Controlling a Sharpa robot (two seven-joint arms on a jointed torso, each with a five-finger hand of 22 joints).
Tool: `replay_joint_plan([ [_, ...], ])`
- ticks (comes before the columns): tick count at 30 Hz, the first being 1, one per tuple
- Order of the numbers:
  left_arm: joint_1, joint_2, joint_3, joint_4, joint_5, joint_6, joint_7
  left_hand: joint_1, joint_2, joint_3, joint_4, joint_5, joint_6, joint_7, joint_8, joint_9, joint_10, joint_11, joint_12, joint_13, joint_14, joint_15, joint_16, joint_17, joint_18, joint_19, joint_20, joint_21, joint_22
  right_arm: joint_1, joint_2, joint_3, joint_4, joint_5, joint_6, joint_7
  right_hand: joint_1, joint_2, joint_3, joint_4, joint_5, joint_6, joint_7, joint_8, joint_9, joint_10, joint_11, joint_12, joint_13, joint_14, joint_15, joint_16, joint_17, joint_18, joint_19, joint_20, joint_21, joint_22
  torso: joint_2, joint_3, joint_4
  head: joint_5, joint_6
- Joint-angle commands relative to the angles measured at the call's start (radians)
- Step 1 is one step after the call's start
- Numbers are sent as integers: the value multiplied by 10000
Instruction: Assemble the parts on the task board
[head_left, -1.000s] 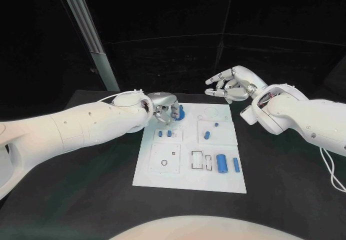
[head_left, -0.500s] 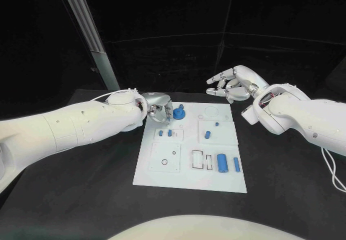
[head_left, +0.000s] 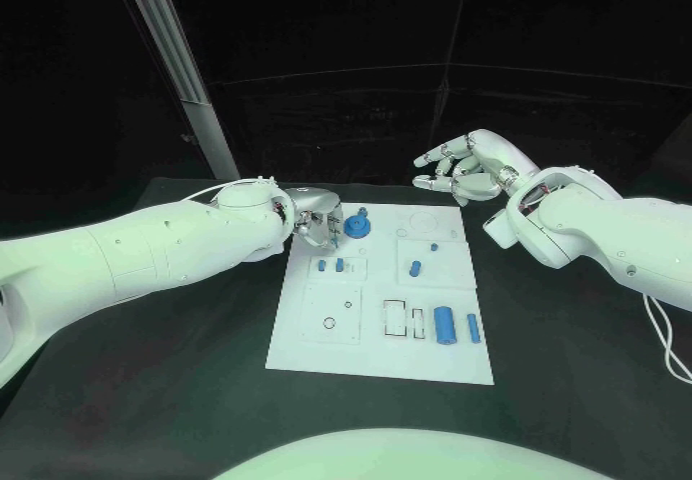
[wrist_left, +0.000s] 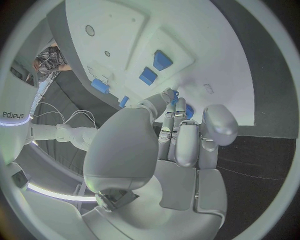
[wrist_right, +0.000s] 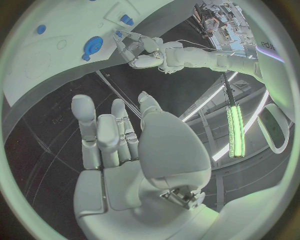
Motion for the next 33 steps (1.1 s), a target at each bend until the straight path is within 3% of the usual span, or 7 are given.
replay_joint_plan([
  [1,-2,49,2,-32,63,266,-73,-117,14,7,-3,17,65,15,-43,-9,60,-3,-69,3,217,-53,33,-8,-86,45,-23,31,17,19,3,8,15,26,17,78,6,53,-32,44,12,-70,-10,41,2,-54,-5,66,-14,-53,-4,-19,12,199,-26,33,-58,11,-1,-5,1,12,-5],
  [19,-48,175,-9,-143,63,374,-94,-157,-3,-7,0,13,69,13,-60,-14,73,-4,-102,4,214,-53,33,-20,-87,41,-22,33,25,19,10,8,12,26,21,77,6,53,-32,44,12,-70,-10,41,2,-54,-5,66,-14,-53,-4,-19,12,199,-26,33,-58,11,1,0,3,-4,-36],
  [33,-49,175,-16,-154,64,504,-239,-537,-360,-297,22,17,-383,139,-470,-192,-340,167,-594,-21,161,76,-17,-235,-90,-21,69,-41,17,19,2,8,10,26,23,68,6,53,-32,44,12,-70,-10,41,2,-54,-5,66,-14,-53,-4,-19,12,199,-26,33,-58,11,-1,-4,6,-10,-36],
])
